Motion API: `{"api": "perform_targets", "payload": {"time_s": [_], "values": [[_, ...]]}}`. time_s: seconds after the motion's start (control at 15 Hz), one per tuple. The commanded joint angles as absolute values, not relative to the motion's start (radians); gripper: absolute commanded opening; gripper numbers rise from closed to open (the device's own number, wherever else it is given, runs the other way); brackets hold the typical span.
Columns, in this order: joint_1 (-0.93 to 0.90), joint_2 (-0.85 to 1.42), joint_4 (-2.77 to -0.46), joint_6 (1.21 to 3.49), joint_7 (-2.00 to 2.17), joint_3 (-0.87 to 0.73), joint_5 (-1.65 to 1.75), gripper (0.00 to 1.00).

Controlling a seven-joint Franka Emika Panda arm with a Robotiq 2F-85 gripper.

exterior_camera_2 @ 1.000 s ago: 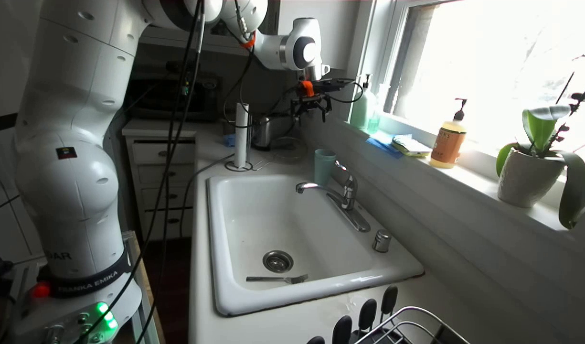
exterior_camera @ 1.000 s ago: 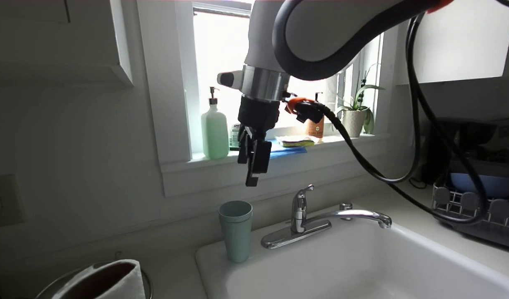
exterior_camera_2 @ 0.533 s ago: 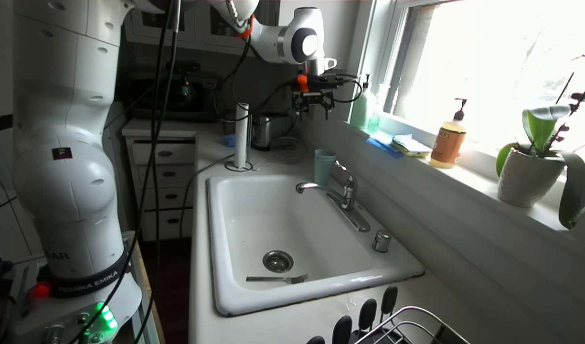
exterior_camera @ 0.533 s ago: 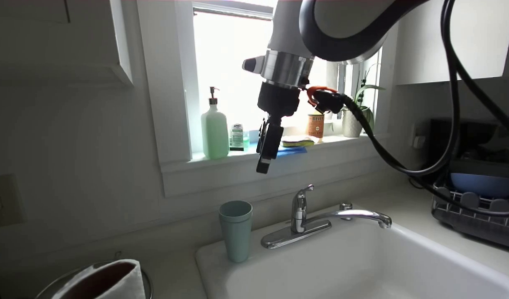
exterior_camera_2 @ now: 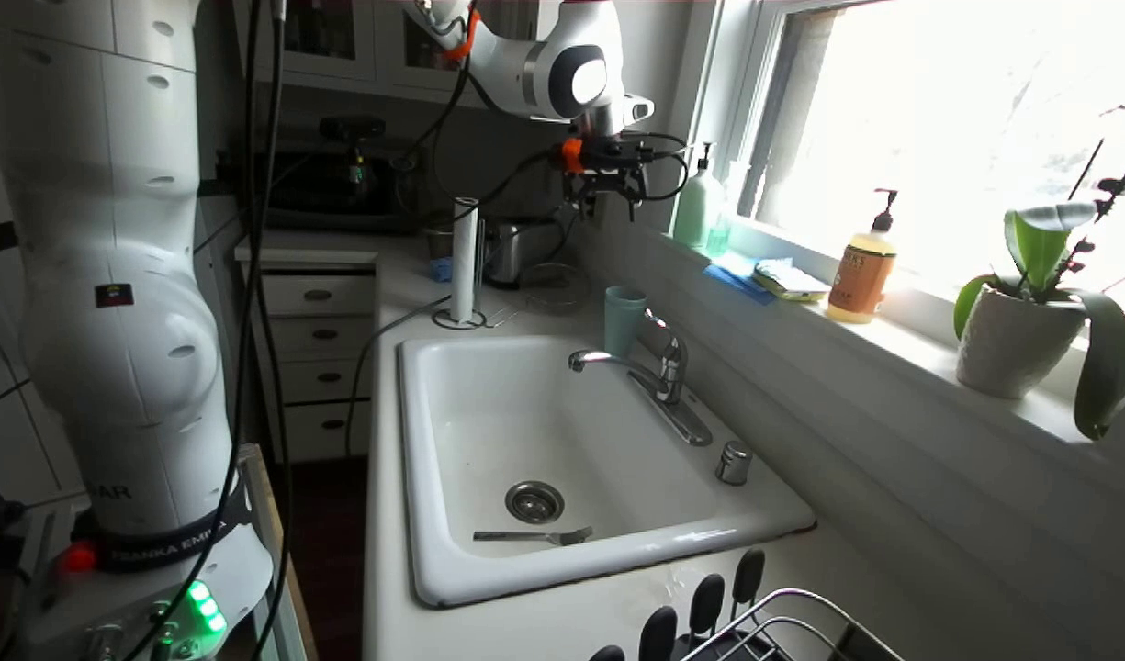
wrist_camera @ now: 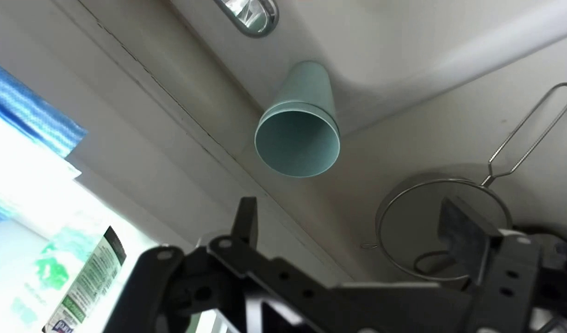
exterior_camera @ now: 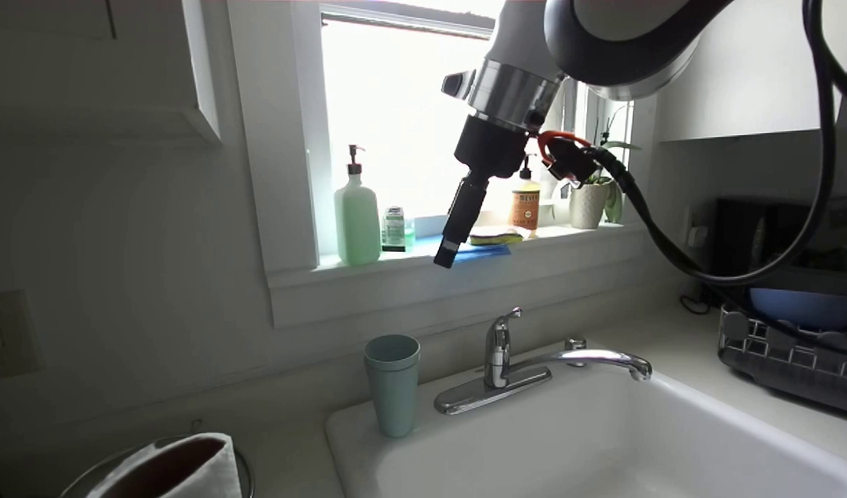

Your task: Rearrange the cups and move it to the left of the sink

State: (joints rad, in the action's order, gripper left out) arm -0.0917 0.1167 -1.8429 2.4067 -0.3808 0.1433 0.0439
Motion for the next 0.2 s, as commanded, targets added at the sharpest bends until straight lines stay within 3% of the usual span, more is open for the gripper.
{"api": "perform_targets", "payload": {"time_s": [0.0,0.13], "values": [[-0.096,0.114,-1.844,2.404,-0.378,0.140,0.044,1.00],[-0.096,0.112,-1.850,2.406,-0.377,0.140,0.043,1.00]]}}
